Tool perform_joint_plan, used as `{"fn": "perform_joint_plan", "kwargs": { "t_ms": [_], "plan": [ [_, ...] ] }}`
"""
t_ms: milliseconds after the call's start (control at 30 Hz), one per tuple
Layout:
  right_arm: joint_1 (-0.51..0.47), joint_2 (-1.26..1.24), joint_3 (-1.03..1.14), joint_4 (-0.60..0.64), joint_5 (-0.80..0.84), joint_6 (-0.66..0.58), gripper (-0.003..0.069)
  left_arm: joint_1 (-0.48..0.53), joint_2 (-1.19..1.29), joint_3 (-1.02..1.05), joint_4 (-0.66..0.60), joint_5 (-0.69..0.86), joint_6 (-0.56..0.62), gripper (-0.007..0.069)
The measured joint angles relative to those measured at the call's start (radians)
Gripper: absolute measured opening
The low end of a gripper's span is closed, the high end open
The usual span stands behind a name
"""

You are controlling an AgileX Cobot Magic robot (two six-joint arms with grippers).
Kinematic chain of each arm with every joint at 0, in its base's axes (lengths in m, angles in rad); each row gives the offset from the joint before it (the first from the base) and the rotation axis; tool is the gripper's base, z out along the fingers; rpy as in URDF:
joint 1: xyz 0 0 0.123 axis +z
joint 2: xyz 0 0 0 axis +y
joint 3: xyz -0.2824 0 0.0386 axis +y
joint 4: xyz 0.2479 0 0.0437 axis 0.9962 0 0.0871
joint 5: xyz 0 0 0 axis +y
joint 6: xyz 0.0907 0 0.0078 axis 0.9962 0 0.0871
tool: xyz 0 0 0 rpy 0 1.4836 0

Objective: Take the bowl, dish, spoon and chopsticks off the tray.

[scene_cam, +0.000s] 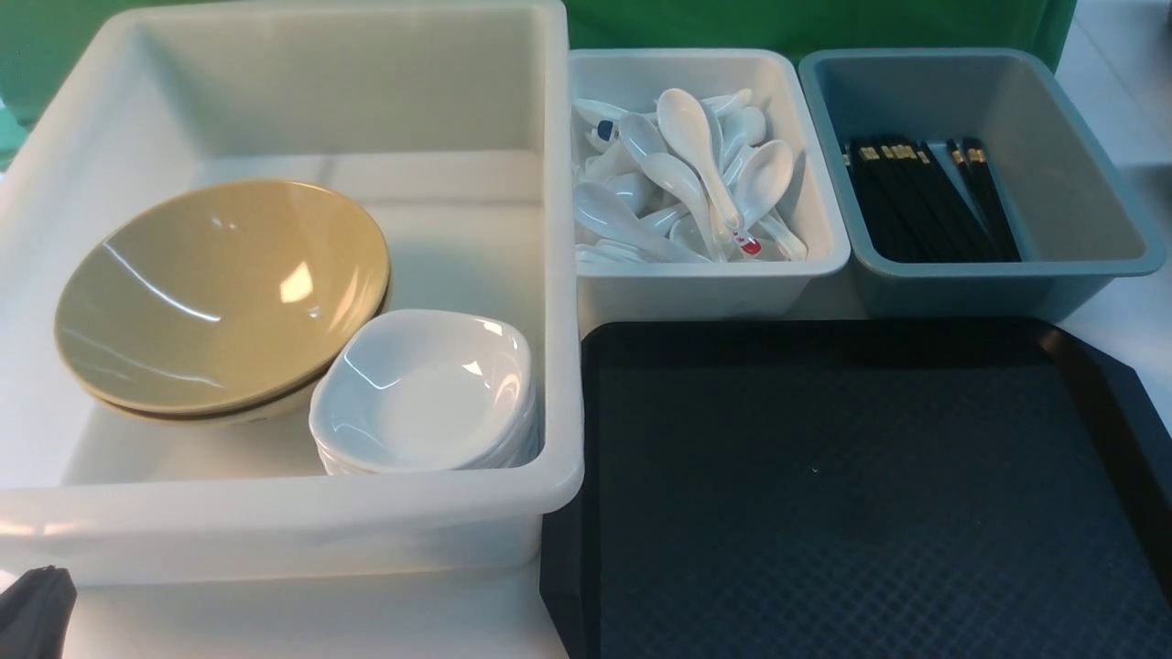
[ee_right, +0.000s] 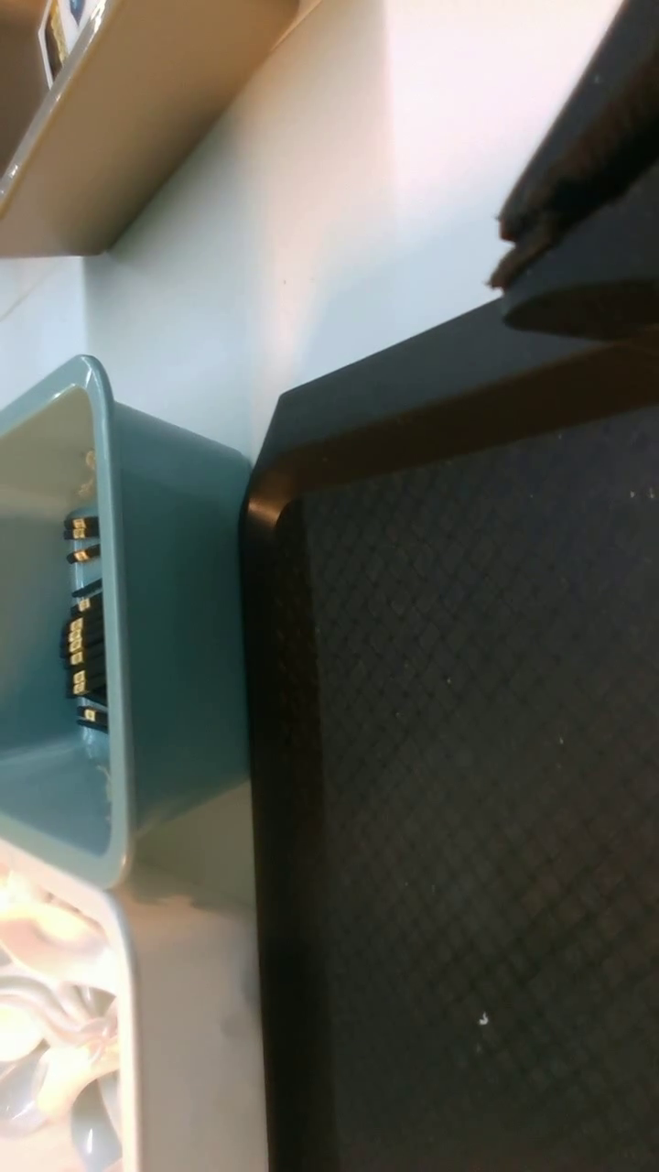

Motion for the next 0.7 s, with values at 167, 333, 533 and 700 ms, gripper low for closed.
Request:
{"fn": "perform_joint_plan", "kwargs": {
  "t_ms": [167, 333, 533, 700],
  "plan": [
    [0.0, 0.0, 0.0, 0.0, 0.0, 0.0, 0.0093, 0.0, 0.0, 0.0, 0.0, 0.001, 0.0, -0.0014],
    [0.0, 0.0, 0.0, 0.0, 0.0, 0.0, 0.0097, 0.0, 0.0, 0.0, 0.0, 0.001, 0.001, -0.0014],
    [0.0, 0.0, 0.0, 0.0, 0.0, 0.0, 0.0098, 0.0, 0.0, 0.0, 0.0, 0.001, 0.001, -0.0014],
    [0.0, 0.0, 0.0, 0.0, 0.0, 0.0, 0.0098, 0.0, 0.0, 0.0, 0.0, 0.001, 0.001, -0.0014]
  ]
}}
